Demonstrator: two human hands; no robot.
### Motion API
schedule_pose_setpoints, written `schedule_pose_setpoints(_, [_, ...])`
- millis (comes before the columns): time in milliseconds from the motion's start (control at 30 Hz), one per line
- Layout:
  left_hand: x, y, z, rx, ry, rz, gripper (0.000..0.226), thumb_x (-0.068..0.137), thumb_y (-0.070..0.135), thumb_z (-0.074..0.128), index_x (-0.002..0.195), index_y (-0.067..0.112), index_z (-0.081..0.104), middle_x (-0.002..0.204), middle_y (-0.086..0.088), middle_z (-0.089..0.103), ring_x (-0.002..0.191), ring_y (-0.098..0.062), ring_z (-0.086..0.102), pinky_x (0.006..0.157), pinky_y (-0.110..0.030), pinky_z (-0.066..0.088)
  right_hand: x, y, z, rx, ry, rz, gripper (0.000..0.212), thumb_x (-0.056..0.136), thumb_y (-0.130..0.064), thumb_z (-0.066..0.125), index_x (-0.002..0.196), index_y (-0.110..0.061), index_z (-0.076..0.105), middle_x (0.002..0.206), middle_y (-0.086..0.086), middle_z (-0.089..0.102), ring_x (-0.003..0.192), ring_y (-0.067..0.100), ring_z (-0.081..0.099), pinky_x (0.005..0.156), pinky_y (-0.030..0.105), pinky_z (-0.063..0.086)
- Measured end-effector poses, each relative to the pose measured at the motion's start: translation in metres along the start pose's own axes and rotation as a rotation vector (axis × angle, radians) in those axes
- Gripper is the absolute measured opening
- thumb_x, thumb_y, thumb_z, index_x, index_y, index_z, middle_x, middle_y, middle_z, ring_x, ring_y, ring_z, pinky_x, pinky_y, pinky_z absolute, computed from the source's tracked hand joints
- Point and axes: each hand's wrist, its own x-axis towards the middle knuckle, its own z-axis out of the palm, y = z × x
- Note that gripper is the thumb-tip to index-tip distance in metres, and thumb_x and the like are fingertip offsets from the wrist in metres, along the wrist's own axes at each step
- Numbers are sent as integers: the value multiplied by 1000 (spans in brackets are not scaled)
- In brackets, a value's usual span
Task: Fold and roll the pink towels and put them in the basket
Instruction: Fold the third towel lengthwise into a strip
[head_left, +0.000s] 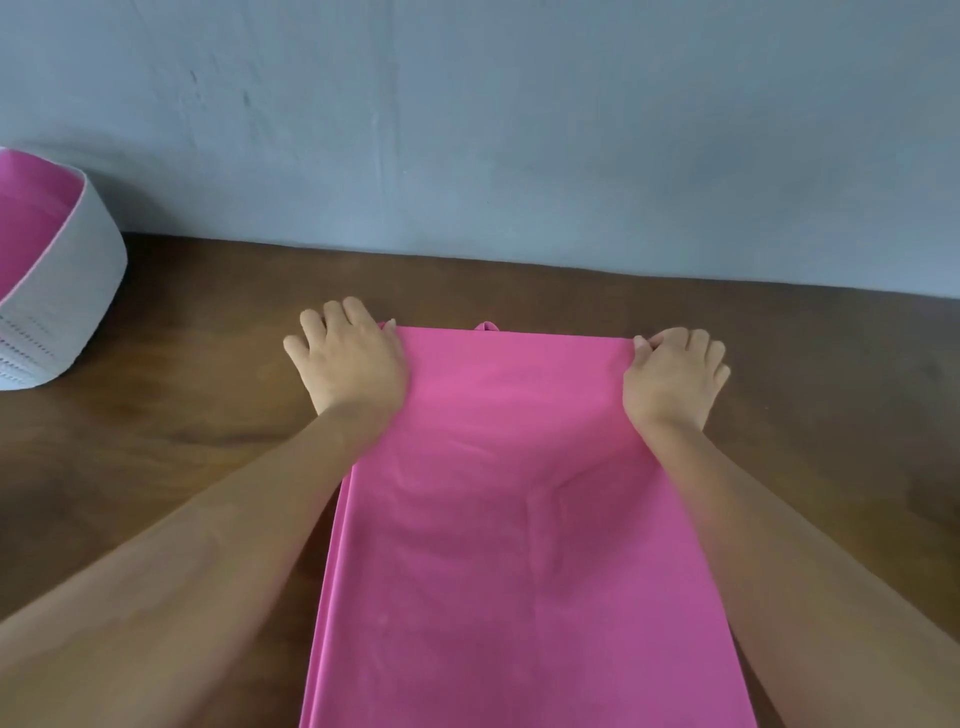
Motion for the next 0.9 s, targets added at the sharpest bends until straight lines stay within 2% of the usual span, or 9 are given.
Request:
schedule_pose_setpoints(233, [47,23,18,-2,26,-34,41,101,41,46,110,2,56,111,-17,61,109,-38,49,89,-51,37,54,-15,26,-18,-5,-50,31,103,-33,47,113,-8,61,118,13,55,117,34,44,98,47,34])
schedule_pose_setpoints(433, [76,38,23,-20,24,-66,49,101,44,47,115,-2,56,115,-21,61,114,-39,49,89,-50,39,86,-30,35,-36,-50,-56,35,105,-28,41,124,-2,55,128,17,52,124,35,41,101,48,32])
schedule_pose_setpoints(667, [89,44,26,-59,56,9,36,102,34,49,109,0,58,110,-21,64,109,-43,56,82,-49,44,103,-39,40,-71,-46,-17,37,100,-19,43,129,4,51,132,21,50,127,37,41,103,47,31])
schedule_pose_setpoints(900, [91,47,22,-7,86,115,27,101,25,48,106,0,57,108,-23,62,101,-43,60,74,-45,38,107,-41,42,-135,-102,24,46,94,-19,52,135,3,47,138,20,45,131,36,37,107,48,31])
